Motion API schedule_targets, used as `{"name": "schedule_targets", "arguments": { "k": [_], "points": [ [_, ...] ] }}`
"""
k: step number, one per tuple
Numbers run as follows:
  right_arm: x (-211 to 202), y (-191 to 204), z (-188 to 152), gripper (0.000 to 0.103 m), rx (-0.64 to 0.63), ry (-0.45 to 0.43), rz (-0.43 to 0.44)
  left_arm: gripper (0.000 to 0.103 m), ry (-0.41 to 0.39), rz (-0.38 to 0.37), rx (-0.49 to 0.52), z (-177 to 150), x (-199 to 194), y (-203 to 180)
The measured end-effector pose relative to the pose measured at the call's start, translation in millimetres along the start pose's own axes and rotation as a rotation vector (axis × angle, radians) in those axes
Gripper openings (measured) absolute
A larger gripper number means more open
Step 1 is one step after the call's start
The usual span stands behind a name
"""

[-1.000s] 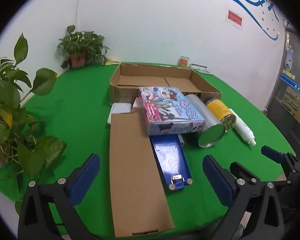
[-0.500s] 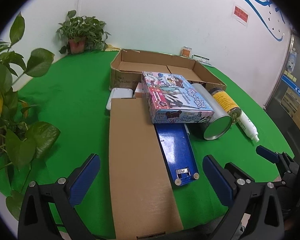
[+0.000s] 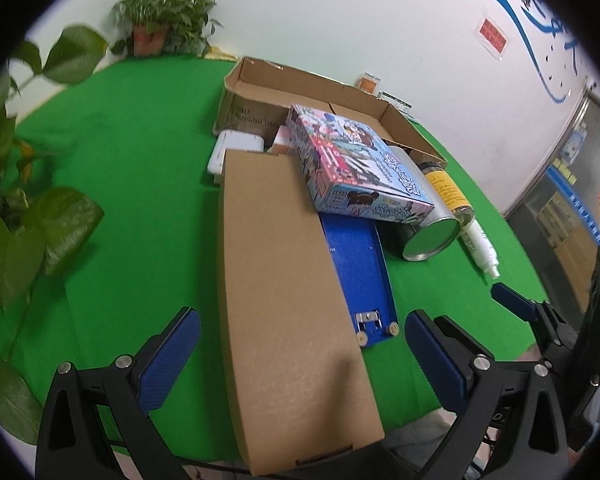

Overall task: Organize rigid objects
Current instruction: 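Reach both grippers toward the flat cardboard insert lying on the table, then grasp the cardboard insert with the right gripper and lift it upright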

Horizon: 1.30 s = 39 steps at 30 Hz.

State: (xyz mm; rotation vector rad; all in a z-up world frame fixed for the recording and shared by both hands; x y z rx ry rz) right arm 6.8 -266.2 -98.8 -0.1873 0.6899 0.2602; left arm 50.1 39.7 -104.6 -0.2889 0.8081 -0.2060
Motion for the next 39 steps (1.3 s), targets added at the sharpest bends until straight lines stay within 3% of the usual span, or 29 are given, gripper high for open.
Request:
{"name": "schedule_targets", "arguments": {
  "k": [6,12,16,20,22,25,27,30,32,34,36,39],
  "points": [
    [-11,28,7,0.102,-0.044,-0.022,0.064,0.100,0.047,-0.127,-0.086,-8,4,10],
    [-30,77,4,0.102,-0.098,-0.024,0.277,0.071,0.101,-0.259,-0.150,-18,9,15],
    [-32,111,-2,0.102,-0.127,0.017,0.379,0.071,0.098,-0.342,-0.174,-20,2,15],
    [-22,133,-7,0.102,-0.165,0.064,0.345,0.071,0.111,-0.411,-0.160,-25,-1,6],
    [-12,135,-10,0.100,-0.152,0.112,0.326,0.071,0.109,-0.410,-0.129,-25,-2,1],
    [-4,134,-13,0.081,-0.159,0.121,0.277,0.073,0.094,-0.378,-0.133,-26,-5,9],
    [1,129,-11,0.080,-0.111,0.131,0.308,0.073,0.090,-0.356,-0.169,-27,-5,22],
    [3,120,-7,0.080,0.037,0.165,0.433,0.085,0.104,-0.336,-0.267,-32,-1,48],
    [6,117,-6,0.079,0.155,0.194,0.551,0.085,0.113,-0.453,-0.410,-33,0,63],
    [13,118,-11,0.079,0.296,0.272,0.719,0.085,0.110,-0.492,-0.457,-33,1,69],
    [17,120,-14,0.080,0.337,0.297,0.784,0.081,0.102,-0.487,-0.440,-31,0,67],
    [18,113,-12,0.086,0.306,0.281,0.754,0.062,0.102,-0.521,-0.438,-26,0,58]
  ]
}}
Point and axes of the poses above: each gripper's, at about its wrist camera, not at the fingertips, and x roughly the way its jaws point, y to its left, z to its top, the point moved 7 cm from there along x, roughly the way its jaws point, and after that the axes turned 2 degrees about -y, right-handed, at the moved point
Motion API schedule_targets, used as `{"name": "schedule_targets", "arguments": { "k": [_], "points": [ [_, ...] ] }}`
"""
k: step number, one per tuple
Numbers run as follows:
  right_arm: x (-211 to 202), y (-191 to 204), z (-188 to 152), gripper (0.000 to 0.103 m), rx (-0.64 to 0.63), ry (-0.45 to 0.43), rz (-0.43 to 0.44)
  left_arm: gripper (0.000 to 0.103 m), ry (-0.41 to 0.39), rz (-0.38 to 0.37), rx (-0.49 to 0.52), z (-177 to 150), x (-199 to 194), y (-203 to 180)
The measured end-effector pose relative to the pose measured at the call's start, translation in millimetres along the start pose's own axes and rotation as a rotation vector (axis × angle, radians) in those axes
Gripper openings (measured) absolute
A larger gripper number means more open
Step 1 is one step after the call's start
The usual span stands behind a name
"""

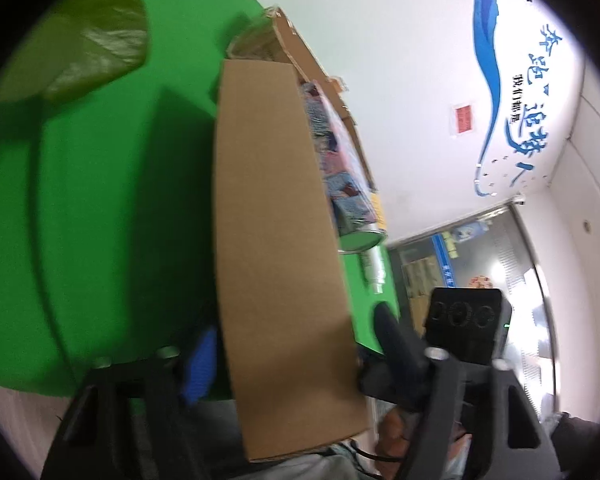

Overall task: Organize rigid objects
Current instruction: 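Grasp the cardboard insert with the right gripper and lift it upright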

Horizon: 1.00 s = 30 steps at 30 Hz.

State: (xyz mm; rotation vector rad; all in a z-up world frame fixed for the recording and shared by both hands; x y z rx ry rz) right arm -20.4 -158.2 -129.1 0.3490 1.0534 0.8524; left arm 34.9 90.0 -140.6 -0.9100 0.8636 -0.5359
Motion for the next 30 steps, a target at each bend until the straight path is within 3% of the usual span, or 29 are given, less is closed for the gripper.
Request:
{"name": "schedule_targets", "arguments": {
  "k": [2,4,7,8,9,10,11,13,15,16,17,20,22,27,30],
  "points": [
    [-13,-5,9,0.100,-0.071,-0.058,-0.128,0.059,-0.019,0.037,0.043,2,1,-10],
    [-33,-1,16,0.100,-0.155,-0.110,-0.200,0.059,-0.015,0.043,0.078,3,5,-19],
    [-51,15,17,0.099,-0.267,-0.115,-0.213,0.053,0.002,0.036,0.134,4,16,-35],
    [-49,19,15,0.096,-0.293,-0.102,-0.222,0.039,0.016,0.024,0.147,5,22,-40],
    [-45,23,14,0.093,-0.315,-0.085,-0.226,0.035,0.036,0.017,0.164,4,31,-45],
    [-40,26,10,0.082,-0.331,-0.062,-0.228,0.035,0.044,0.018,0.176,3,34,-48],
    [-39,25,8,0.077,-0.345,-0.059,-0.258,0.035,0.059,0.021,0.188,2,40,-50],
    [-36,24,9,0.076,-0.371,-0.070,-0.299,0.034,0.061,0.026,0.210,1,42,-54],
    [-32,20,13,0.076,-0.313,-0.053,-0.240,0.034,0.049,0.020,0.254,1,39,-68],
    [-25,21,14,0.072,-0.263,-0.027,-0.162,0.034,0.040,0.017,0.272,2,36,-75],
    [-21,20,14,0.071,-0.226,-0.020,-0.113,0.034,0.031,0.051,0.306,2,31,-79],
    [-12,18,21,0.070,-0.194,-0.038,-0.075,0.034,0.041,0.168,0.392,4,33,-79],
    [-7,8,21,0.070,-0.159,-0.021,-0.109,0.034,0.038,0.240,0.378,9,32,-68],
    [-21,-13,20,0.066,-0.185,-0.052,-0.235,0.048,-0.044,0.374,0.342,5,1,-37],
    [-26,-21,12,0.037,-0.209,-0.024,-0.293,0.049,-0.025,0.418,0.321,-9,-4,-21]
  ]
}}
Point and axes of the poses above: each gripper's, at about its wrist camera, not at the fingertips, and x roughly the way its jaws point, y to its left, z to its top, the point moved 7 cm from there along x, roughly the way its jaws point, and after that the axes turned 2 degrees about -y, right-handed, at the moved point
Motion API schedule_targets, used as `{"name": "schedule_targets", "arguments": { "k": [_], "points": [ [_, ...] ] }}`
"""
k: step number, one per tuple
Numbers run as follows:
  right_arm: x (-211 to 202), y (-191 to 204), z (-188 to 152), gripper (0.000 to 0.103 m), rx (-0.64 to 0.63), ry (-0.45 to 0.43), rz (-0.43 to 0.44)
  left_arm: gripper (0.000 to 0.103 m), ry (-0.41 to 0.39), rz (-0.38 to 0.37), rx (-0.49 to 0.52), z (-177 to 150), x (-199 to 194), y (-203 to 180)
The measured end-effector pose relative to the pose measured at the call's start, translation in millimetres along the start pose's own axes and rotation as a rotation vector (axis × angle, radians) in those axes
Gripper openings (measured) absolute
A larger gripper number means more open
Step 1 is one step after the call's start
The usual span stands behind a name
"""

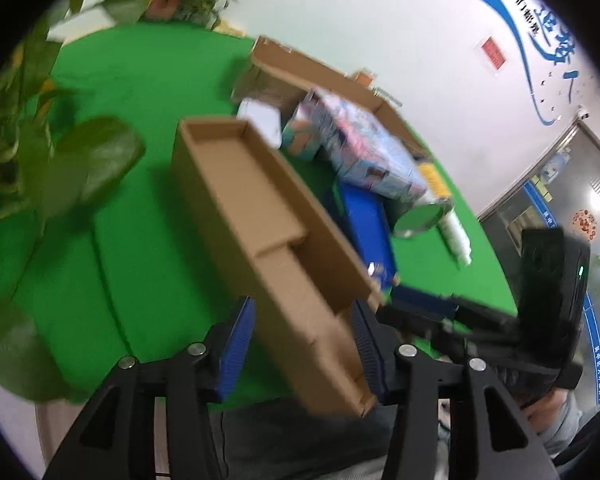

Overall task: Organize rigid objects
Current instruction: 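Grasp the cardboard insert with the right gripper and lift it upright, then carry the cardboard insert with the right gripper and lower it into the box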

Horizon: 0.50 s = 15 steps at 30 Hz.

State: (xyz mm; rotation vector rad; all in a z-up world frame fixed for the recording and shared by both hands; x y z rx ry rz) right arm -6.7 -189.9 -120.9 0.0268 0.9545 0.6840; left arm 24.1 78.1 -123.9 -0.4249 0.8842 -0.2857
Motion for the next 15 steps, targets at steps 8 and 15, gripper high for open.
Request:
{"name": "schedule_targets", "arguments": {
  "k": [8,15],
  "points": [
    [11,34,-13,0.019,-0.100,0.054,-0.007,0.040,0.100,0.076,-0.059,-35,21,16],
    [29,39,-12,0.022,-0.099,0.068,-0.063,0.036,0.086,0.119,-0.078,-35,16,24]
  ]
}}
Point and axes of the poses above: each gripper's, at about its wrist camera, not at the fingertips, and x roughly the way its jaws point, y to its left, z to its top, the point moved 7 cm from there along x, roughly the way its jaws point, and after that the axes turned 2 degrees about -y, right-handed, at the moved point
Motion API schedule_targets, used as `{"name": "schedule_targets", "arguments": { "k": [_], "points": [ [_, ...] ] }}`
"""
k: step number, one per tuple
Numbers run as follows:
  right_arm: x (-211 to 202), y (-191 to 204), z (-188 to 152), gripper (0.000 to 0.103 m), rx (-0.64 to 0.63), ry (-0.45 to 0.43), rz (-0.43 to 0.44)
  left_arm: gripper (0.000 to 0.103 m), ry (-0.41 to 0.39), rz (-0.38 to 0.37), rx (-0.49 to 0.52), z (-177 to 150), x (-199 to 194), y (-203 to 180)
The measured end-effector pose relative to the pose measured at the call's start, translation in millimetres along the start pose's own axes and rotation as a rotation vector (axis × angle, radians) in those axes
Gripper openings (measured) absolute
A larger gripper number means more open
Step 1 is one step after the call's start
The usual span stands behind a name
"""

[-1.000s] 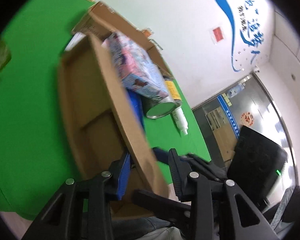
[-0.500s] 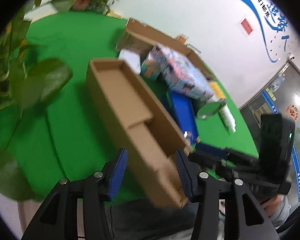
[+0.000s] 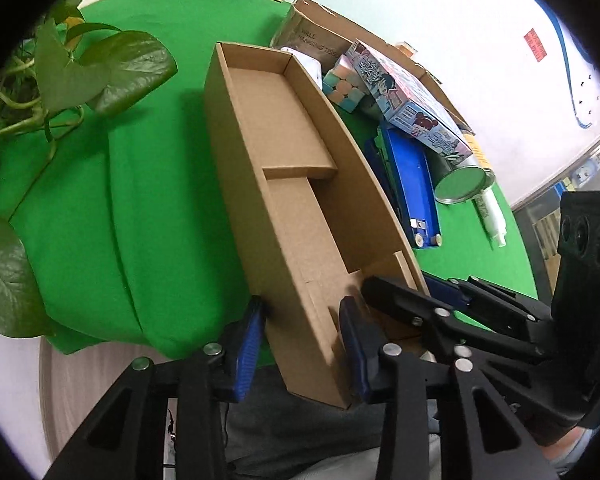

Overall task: Organize rigid objects
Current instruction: 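Carry the cardboard insert with the right gripper and lower it into the box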

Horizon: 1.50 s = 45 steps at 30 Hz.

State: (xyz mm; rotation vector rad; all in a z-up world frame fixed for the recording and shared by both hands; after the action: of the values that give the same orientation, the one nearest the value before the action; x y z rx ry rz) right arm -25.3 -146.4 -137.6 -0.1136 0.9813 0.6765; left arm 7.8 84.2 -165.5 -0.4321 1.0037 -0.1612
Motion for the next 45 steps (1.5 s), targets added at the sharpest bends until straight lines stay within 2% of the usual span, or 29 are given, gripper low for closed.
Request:
{"name": "schedule_targets", "arguments": {
  "k": [4,8,11,16,19,22,25,28,35,42,45],
  "points": [
    [0,9,3,0.021,-0.006,-0.023,0.006,0.033,-0.043,0.062,0.048,5,-12,-6],
    [-31,18,26,0.020,-0.028,-0.156,0.014,0.033,-0.139,0.092,0.100,23,-45,-24],
    [-66,18,59,0.019,-0.028,-0.285,0.007,0.033,-0.241,0.101,0.173,56,-76,-48],
    [-127,-3,138,0.019,-0.029,-0.479,-0.055,0.031,-0.419,0.080,0.338,141,-115,-108],
    [-155,-22,193,0.018,-0.023,-0.535,-0.102,0.032,-0.465,0.050,0.395,194,-123,-140],
    [-173,-37,246,0.018,-0.017,-0.566,-0.138,0.031,-0.477,0.019,0.420,254,-124,-165],
    [-174,-56,294,0.018,0.019,-0.543,-0.158,0.031,-0.438,-0.006,0.425,307,-109,-182],
    [-159,-71,327,0.018,0.044,-0.492,-0.161,0.031,-0.383,-0.007,0.421,341,-84,-185],
    [-80,-104,372,0.019,0.100,-0.325,-0.130,0.031,-0.260,0.010,0.358,360,-17,-157],
    [23,-117,388,0.019,0.153,-0.159,-0.084,0.030,-0.139,0.044,0.280,371,49,-117],
    [71,-134,389,0.019,0.188,-0.087,-0.060,0.029,-0.100,0.062,0.256,375,72,-99]
  ]
}}
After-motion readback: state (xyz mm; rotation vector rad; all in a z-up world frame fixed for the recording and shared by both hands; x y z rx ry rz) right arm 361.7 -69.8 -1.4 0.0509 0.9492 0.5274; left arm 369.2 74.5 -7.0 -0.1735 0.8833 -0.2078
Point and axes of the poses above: each gripper's, at about its wrist camera, not at the fingertips, and x roughly the way its jaws point, y to its left, z to its top, the point moved 7 cm from there along x, roughly the way its jaws point, and after that the axes turned 2 degrees about -y, right-handed, at the moved point
